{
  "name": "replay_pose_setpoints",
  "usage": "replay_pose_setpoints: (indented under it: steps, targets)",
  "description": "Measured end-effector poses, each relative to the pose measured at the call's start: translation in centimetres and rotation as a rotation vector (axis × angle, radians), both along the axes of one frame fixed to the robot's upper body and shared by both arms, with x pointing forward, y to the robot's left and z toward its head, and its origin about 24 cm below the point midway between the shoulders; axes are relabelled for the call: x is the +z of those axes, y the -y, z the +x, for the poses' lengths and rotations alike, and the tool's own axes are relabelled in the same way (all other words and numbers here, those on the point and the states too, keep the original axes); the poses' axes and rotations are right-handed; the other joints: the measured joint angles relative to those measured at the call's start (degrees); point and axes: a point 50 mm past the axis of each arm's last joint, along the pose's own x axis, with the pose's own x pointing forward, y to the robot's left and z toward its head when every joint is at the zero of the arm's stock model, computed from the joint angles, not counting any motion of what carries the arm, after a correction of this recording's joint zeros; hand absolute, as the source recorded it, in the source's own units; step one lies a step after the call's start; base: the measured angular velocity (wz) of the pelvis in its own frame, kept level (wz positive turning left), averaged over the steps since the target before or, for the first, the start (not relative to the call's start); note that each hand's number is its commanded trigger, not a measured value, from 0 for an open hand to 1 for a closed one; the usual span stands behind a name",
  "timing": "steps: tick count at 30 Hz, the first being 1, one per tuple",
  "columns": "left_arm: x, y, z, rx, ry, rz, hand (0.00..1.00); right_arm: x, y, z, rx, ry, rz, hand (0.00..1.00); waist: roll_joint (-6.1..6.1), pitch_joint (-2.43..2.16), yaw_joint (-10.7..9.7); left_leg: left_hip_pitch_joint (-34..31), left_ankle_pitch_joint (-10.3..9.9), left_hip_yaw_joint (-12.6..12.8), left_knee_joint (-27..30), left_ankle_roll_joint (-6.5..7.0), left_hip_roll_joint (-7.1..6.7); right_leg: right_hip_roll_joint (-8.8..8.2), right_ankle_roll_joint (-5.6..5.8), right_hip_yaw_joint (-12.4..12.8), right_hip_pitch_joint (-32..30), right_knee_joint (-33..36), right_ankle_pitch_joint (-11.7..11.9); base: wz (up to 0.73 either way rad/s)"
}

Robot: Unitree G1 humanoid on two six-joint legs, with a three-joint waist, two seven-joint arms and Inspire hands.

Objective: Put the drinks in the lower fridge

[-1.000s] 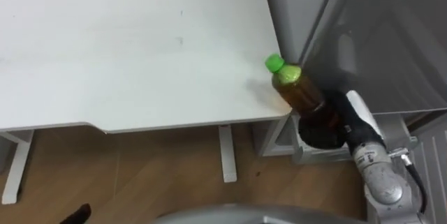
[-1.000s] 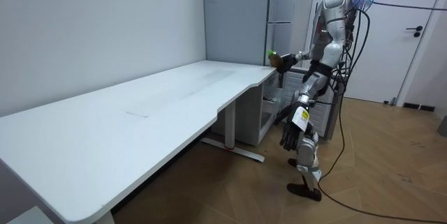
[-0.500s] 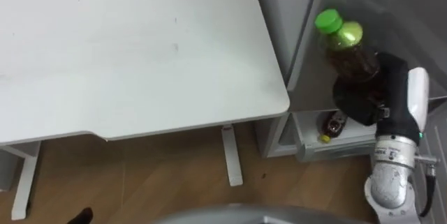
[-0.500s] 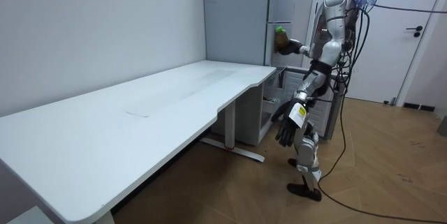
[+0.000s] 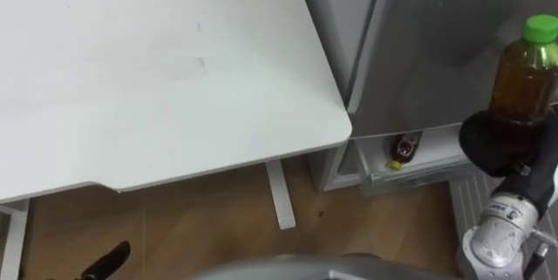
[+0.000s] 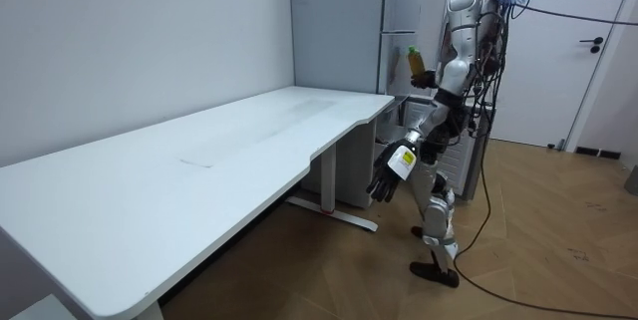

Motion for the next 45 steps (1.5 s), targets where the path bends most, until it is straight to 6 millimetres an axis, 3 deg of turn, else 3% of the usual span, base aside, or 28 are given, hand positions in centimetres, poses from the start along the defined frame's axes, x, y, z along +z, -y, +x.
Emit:
replay_pose_setpoints:
  steps: [9,12,16,23,27,31,33,34,35,37,42,45]
  targets:
    - [-0.4,0.5,-0.2,-0.079,-0.025,-0.051,0.00,-2.6,0.6,-0.9,-0.177,-0.033,0.307,1.00,0.34,0.07,0.4,-0.9,0.0,-0.1,0.1,0.01,-0.14,-0.14,0.04,0.2,-1.3,0.2,0.0,-0.02]
    - [-0.6,0.9,0.1,-0.107,-0.024,-0.082,0.00,-3.1,0.6,0.5,-0.228,0.001,0.419,1.00,0.28,0.08,0.6,-3.4,0.0,-0.1,1.1,0.11,-0.31,-0.37,0.15,0.4,-3.5,0.6,0.3,-0.04]
    - [-0.6,1.0,1.1,-0.132,-0.001,-0.099,0.00,-4.1,0.8,2.0,-0.311,0.037,0.585,1.00,0.16,0.06,2.4,-6.2,0.0,-0.2,2.2,0.16,-0.30,-0.51,0.00,0.2,-6.3,1.7,0.5,0.02]
    - [-0.7,1.2,2.9,-0.194,0.040,-0.154,0.00,-5.5,1.0,5.3,-0.381,0.078,0.846,1.00,-0.16,0.21,3.7,-13.4,0.2,-2.5,5.5,0.37,-0.52,-1.61,-0.22,-2.3,-11.7,3.6,0.6,0.19]
    - [-1.0,1.5,3.7,-0.240,0.040,-0.203,0.00,-5.4,0.9,7.2,-0.435,0.146,0.990,1.00,-0.49,0.55,4.8,-17.3,0.2,-2.6,7.6,0.41,-0.59,-2.18,-0.48,-2.8,-15.2,5.0,0.8,0.07]
    - [-1.3,1.9,4.9,-0.291,0.028,-0.241,0.00,-4.9,1.1,9.3,-0.462,0.208,1.087,1.00,-1.58,1.40,5.9,-22.9,0.3,-3.0,11.4,0.53,-0.78,-3.54,-0.63,-4.1,-20.7,8.8,0.7,0.07]
    - [-1.2,2.2,6.0,-0.324,0.035,-0.249,0.00,-4.6,1.7,10.0,-0.475,0.230,1.107,1.00,-1.64,1.57,6.4,-25.9,0.1,-3.4,14.1,0.80,-1.12,-4.08,-0.78,-5.0,-23.0,10.5,0.6,0.20]
    - [-1.2,2.2,6.3,-0.340,0.035,-0.248,0.00,-4.4,1.9,10.6,-0.474,0.240,1.118,1.00,-1.73,1.77,6.6,-27.4,-0.1,-3.4,15.6,1.03,-1.47,-4.33,-0.90,-5.0,-24.4,11.7,0.5,0.13]
    - [-1.2,2.2,6.5,-0.347,0.032,-0.252,0.00,-4.1,1.9,11.3,-0.467,0.259,1.137,1.00,-1.59,2.26,6.6,-29.1,-0.4,-3.7,17.1,1.17,-1.55,-4.55,-1.04,-5.1,-25.6,12.8,0.4,0.10]
    - [-1.3,2.4,6.8,-0.369,0.024,-0.262,0.00,-3.5,2.2,12.4,-0.442,0.274,1.150,1.00,-1.62,2.53,6.9,-32.4,-1.0,-3.8,19.6,1.30,-1.57,-4.98,-1.17,-5.3,-28.7,14.7,0.1,0.09]
    - [-1.5,2.7,6.9,-0.409,0.005,-0.302,0.00,-3.0,3.5,13.1,-0.408,0.273,1.156,1.00,-2.18,2.76,9.6,-38.0,-1.2,-4.4,23.5,1.46,-1.65,-5.98,-0.93,-5.7,-33.7,18.0,-0.2,0.11]
    - [-1.8,2.5,6.0,-0.428,-0.037,-0.324,0.00,-2.0,3.6,14.2,-0.358,0.293,1.175,1.00,-2.23,2.78,9.9,-40.1,-1.0,-5.0,24.6,1.52,-2.00,-6.38,-1.34,-6.0,-35.5,19.0,0.2,0.10]
